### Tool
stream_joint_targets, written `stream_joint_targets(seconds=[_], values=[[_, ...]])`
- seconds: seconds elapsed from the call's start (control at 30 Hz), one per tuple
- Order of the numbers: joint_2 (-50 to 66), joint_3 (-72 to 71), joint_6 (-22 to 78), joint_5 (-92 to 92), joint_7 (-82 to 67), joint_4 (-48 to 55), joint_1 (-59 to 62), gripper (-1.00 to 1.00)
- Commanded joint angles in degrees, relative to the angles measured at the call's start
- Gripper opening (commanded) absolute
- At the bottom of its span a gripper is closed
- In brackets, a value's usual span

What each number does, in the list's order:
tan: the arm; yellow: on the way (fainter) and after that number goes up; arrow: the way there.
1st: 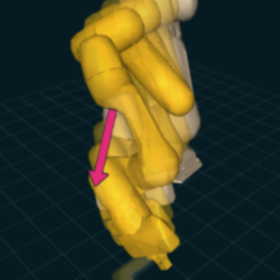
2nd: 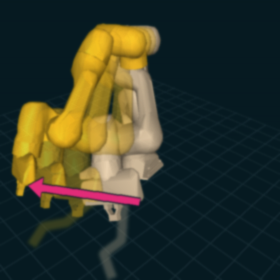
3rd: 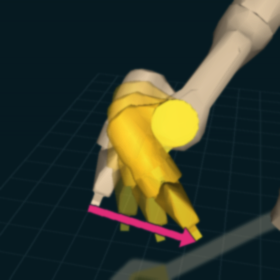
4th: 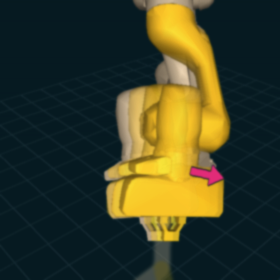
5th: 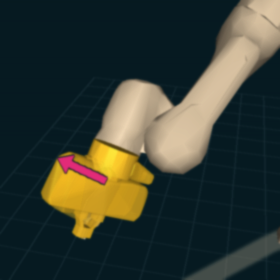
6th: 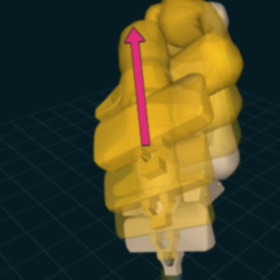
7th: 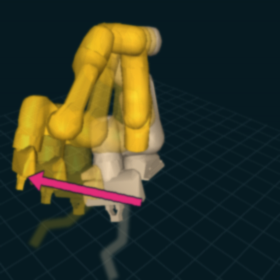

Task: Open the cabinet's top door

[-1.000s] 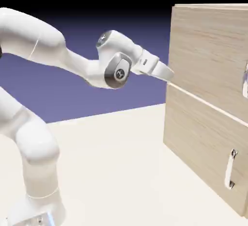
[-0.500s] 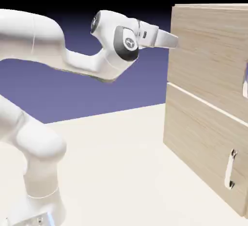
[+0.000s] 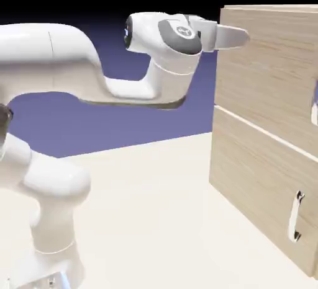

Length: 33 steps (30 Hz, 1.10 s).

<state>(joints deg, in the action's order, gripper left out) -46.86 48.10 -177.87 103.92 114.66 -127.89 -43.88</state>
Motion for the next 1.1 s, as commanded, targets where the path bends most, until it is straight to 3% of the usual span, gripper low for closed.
stream_joint_targets(seconds=[0.0,0.8,1.03,1.07], values=[[-0.34,1.16,-0.09,2.50,1.73,0.80,-1.04,0.00],[-8.48,28.74,-2.31,62.08,43.13,19.78,-25.80,0.00],[-6.90,34.94,-2.41,62.08,43.17,28.69,-36.45,0.00],[-6.90,34.94,-2.41,62.08,43.17,28.69,-36.45,-1.00]])
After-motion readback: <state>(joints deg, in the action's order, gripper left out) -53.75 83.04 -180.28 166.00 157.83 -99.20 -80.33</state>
